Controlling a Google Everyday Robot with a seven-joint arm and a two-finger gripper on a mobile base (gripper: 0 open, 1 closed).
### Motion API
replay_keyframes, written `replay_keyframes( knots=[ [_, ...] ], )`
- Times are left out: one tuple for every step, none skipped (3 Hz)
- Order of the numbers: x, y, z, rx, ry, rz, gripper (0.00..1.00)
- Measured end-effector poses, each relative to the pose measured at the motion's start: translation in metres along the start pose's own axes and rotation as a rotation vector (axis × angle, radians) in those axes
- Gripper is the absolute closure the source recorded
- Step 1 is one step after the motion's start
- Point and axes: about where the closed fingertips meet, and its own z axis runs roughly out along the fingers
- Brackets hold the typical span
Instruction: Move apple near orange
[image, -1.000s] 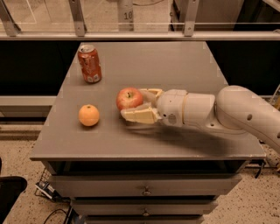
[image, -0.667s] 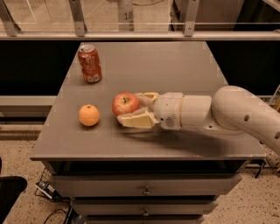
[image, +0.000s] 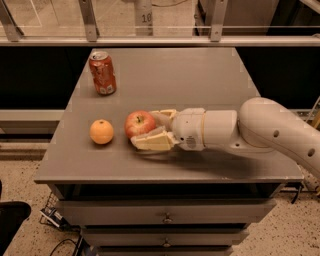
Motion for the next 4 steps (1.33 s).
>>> replay_keyframes(
  knots=[
    [-0.0006, 0.0013, 0.0013, -0.003, 0.0, -0.001, 0.59],
    [-0.0013, 0.0026, 0.0028, -0.007, 0.001, -0.003, 0.35],
    [-0.0021, 0.004, 0.0044, -0.01, 0.001, -0.005, 0.12],
    [-0.0027, 0.0051, 0.0057, -0.013, 0.001, -0.006, 0.0]
  ],
)
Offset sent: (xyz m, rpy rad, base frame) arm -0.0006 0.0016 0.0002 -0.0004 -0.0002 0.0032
